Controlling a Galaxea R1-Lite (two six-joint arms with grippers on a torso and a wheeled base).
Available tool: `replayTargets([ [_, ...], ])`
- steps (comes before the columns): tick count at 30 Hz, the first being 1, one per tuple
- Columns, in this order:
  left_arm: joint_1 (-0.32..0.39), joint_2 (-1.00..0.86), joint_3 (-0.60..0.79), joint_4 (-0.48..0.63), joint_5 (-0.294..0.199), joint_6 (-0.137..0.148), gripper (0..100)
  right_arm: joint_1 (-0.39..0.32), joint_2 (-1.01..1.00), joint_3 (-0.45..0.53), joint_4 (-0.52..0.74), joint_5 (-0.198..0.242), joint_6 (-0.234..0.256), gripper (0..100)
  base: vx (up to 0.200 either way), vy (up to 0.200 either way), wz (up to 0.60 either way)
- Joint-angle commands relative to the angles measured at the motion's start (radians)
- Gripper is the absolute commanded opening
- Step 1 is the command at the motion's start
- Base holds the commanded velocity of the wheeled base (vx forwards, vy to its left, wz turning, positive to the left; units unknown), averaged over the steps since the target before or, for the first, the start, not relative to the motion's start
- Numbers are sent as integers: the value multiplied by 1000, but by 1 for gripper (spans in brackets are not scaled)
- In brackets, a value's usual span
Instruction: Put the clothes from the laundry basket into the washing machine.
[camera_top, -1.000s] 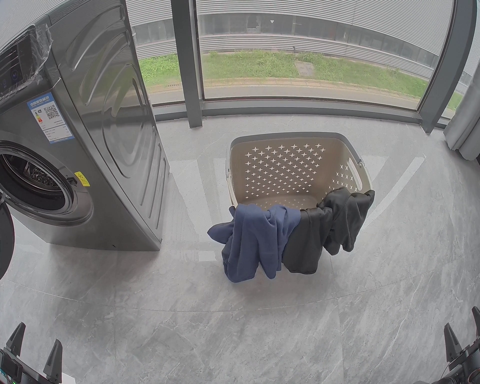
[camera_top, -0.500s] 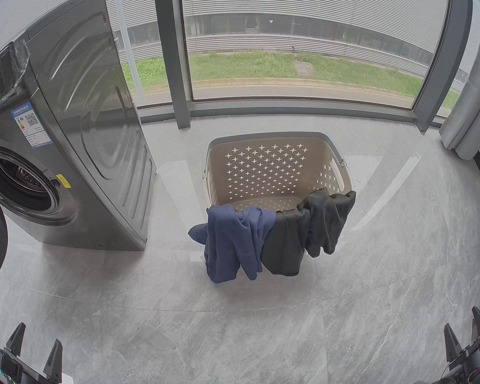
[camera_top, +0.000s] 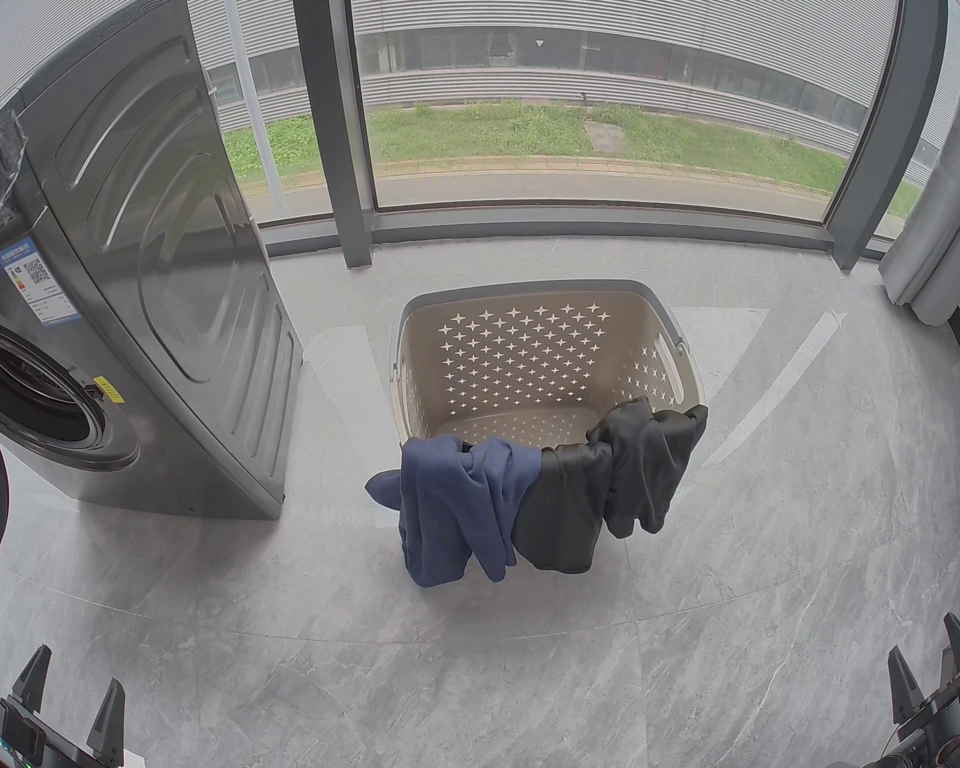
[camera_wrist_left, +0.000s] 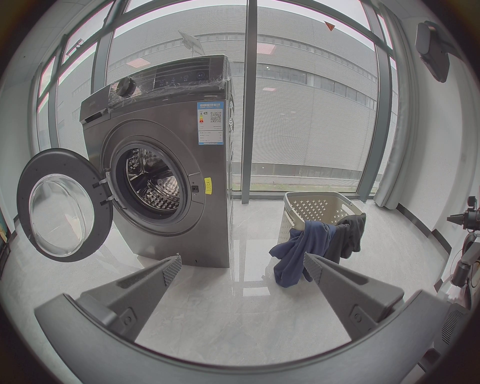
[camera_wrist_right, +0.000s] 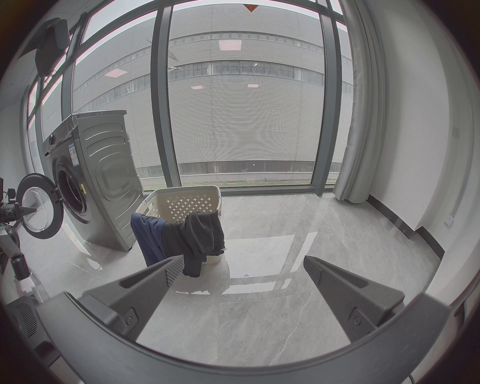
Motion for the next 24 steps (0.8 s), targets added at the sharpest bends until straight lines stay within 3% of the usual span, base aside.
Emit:
replayTargets([
  [1, 0, -12, 16, 0, 0, 0, 100, 0, -7, 16, 0, 0, 1, 100, 0, 0, 0],
  [7, -1, -12, 16, 0, 0, 1, 100, 0, -7, 16, 0, 0, -1, 100, 0, 0, 0],
  [19, 0, -12, 16, 0, 0, 0, 100, 0, -7, 16, 0, 0, 1, 100, 0, -200, 0],
  [24, 0, -12, 16, 0, 0, 0, 100, 0, -7, 16, 0, 0, 1, 100, 0, 0, 0],
])
